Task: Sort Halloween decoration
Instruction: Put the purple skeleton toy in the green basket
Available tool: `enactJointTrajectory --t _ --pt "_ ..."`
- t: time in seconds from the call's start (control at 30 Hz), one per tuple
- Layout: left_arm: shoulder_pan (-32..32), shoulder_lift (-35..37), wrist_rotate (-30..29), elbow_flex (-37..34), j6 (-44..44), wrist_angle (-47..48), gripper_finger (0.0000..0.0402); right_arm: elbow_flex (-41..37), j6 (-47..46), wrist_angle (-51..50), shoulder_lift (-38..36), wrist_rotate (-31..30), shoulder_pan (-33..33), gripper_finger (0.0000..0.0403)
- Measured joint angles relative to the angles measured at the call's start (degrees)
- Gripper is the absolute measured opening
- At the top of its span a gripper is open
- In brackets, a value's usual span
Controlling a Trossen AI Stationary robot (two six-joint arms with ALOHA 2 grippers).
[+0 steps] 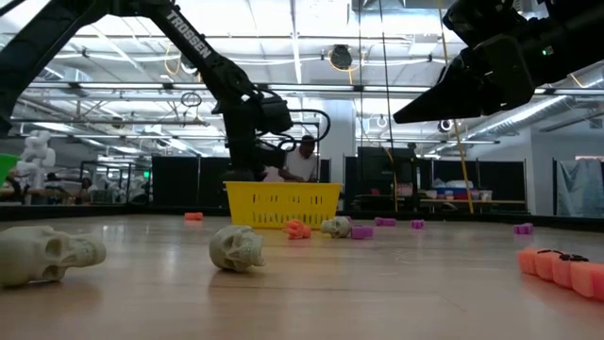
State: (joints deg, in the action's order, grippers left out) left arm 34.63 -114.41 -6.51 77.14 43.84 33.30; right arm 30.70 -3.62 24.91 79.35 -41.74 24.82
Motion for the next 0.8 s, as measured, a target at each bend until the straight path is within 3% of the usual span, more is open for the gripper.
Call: enactJointTrajectory --t 0.5,0.8 --pt "0.22 -1.16 0.49 0.0 1.51 0.35 0.0171 0.0 -0.22 0.08 0.0 0.02 0.0 0.0059" --pt "0.85 -1.16 1.06 0.07 -1.27 2.13 0.0137 0.0 -0.22 0.08 0.0 0.04 0.0 0.0059"
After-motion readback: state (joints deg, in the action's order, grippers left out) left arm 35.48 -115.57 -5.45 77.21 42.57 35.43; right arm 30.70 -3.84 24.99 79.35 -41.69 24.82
